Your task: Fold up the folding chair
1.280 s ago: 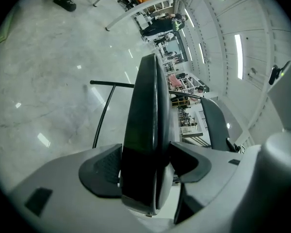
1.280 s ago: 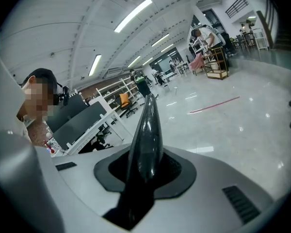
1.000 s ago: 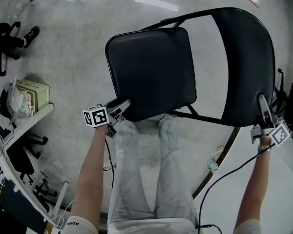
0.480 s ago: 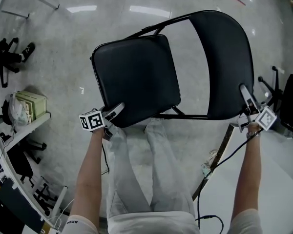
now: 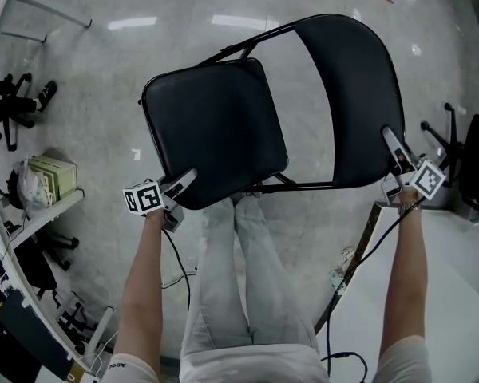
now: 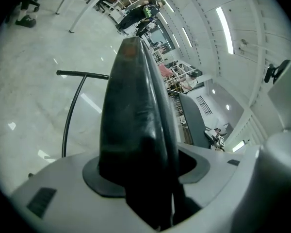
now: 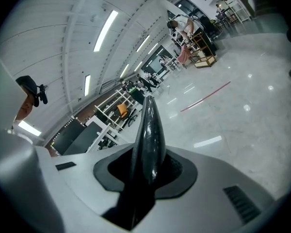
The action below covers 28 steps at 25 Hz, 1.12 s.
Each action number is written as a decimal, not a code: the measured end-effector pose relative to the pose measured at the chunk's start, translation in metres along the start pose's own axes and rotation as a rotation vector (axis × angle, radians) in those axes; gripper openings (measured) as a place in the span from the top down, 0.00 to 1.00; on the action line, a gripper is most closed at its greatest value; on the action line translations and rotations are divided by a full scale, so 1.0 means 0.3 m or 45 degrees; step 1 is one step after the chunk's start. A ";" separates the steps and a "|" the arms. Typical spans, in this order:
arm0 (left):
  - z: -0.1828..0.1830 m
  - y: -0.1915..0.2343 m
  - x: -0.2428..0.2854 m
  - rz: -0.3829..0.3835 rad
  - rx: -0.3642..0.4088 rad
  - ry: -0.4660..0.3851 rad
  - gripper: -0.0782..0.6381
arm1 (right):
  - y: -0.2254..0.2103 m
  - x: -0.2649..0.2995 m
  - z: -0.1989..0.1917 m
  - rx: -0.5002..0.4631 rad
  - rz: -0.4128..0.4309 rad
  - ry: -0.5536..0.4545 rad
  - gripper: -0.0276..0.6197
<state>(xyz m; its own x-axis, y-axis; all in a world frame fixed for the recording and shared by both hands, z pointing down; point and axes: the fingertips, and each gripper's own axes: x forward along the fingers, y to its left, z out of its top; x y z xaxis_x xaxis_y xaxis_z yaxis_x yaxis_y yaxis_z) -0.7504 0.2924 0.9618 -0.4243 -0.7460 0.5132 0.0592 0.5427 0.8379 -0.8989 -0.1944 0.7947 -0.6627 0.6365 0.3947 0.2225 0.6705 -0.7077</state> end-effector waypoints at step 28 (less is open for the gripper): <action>-0.063 -0.684 0.237 -0.327 0.670 0.422 0.54 | 0.007 -0.366 0.027 0.014 -0.336 -0.121 0.78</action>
<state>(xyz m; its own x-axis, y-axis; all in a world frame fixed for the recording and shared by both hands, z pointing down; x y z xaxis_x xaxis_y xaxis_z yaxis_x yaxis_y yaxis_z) -0.7755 0.1207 0.8300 -0.0617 -0.9099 0.4102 -0.4903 0.3856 0.7816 -0.8315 -0.2658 0.7451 -0.7609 0.4017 0.5096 0.0264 0.8039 -0.5942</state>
